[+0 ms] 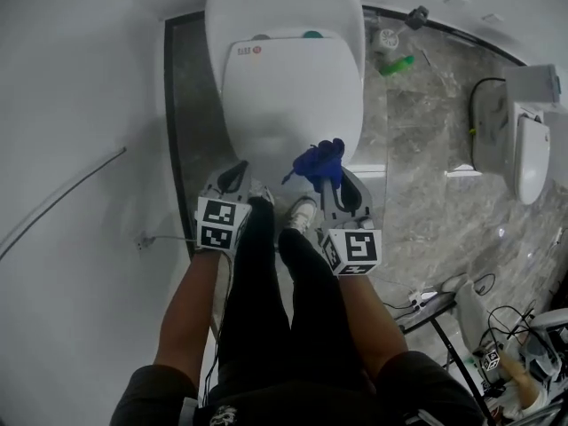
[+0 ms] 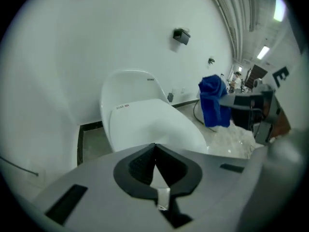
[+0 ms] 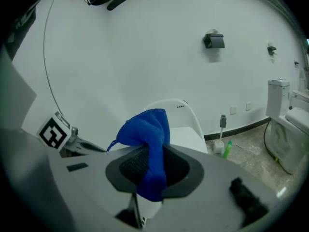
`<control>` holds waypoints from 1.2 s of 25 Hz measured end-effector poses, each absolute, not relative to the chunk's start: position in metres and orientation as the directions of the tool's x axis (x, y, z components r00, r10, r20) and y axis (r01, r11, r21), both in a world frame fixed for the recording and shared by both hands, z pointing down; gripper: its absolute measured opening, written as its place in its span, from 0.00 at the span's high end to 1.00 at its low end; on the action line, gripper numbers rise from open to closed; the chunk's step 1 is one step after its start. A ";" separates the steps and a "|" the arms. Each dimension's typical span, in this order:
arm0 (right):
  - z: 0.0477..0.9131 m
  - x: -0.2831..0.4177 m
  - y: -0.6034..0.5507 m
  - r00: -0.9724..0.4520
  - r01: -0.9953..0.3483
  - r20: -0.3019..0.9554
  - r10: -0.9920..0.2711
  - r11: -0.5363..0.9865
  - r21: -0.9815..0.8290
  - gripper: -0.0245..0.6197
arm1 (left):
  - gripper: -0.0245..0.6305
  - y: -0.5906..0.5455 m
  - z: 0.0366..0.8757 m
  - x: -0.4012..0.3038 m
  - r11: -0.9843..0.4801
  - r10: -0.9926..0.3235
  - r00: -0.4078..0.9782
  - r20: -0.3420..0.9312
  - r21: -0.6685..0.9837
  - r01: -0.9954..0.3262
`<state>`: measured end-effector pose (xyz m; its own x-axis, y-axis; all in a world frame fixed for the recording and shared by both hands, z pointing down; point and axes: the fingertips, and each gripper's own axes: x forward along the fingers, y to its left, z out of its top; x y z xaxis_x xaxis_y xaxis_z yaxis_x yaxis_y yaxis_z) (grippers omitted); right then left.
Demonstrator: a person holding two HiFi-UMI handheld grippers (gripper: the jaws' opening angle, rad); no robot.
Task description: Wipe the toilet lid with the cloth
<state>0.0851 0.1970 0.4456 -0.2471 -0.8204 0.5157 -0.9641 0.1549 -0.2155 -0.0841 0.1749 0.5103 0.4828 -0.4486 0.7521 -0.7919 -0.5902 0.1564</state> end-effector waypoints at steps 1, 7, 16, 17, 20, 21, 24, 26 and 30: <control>0.451 0.080 0.187 -0.260 -0.963 0.525 -0.810 0.176 -0.205 0.85 | 0.94 0.163 0.507 -0.090 -0.560 -0.468 0.477 0.744 0.168 -0.811; 0.492 0.040 0.121 -0.320 -0.946 0.588 -0.743 0.211 -0.248 0.85 | 0.94 0.093 0.501 -0.129 -0.325 -0.584 0.467 0.664 0.336 -0.884; 0.543 -0.022 0.020 -0.334 -0.942 0.686 -0.646 0.219 -0.253 0.85 | 0.94 0.012 0.519 -0.158 -0.274 -0.603 0.421 0.678 0.320 -0.907; 0.545 -0.029 0.008 -0.330 -0.944 0.694 -0.640 0.232 -0.234 0.85 | 0.94 0.003 0.522 -0.161 -0.274 -0.603 0.418 0.680 0.315 -0.909; 0.551 -0.048 -0.029 -0.294 -0.952 0.721 -0.627 0.257 -0.165 0.85 | 0.94 -0.025 0.530 -0.172 -0.282 -0.606 0.395 0.690 0.277 -0.918; 0.555 -0.054 -0.041 -0.284 -0.954 0.731 -0.620 0.262 -0.149 0.85 | 0.94 -0.034 0.533 -0.176 -0.284 -0.608 0.387 0.694 0.265 -0.921; 0.574 -0.067 -0.065 -0.256 -0.956 0.774 -0.580 0.269 -0.115 0.85 | 0.94 -0.055 0.546 -0.180 -0.286 -0.585 0.391 0.710 0.271 -0.919; 0.591 -0.072 -0.071 -0.227 -0.958 0.815 -0.533 0.274 -0.087 0.85 | 0.94 -0.063 0.552 -0.181 -0.286 -0.572 0.392 0.721 0.272 -0.919; 0.611 -0.073 -0.076 -0.157 -0.962 0.867 -0.473 0.272 -0.025 0.85 | 0.94 -0.075 0.553 -0.189 -0.274 -0.608 0.327 0.723 0.195 -0.942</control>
<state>-0.0731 -0.0758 0.6109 -0.1568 -0.4729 0.8671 -0.9619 0.2723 -0.0254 -0.1888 -0.0746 0.5528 0.3272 -0.6080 0.7234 -0.9416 -0.2743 0.1953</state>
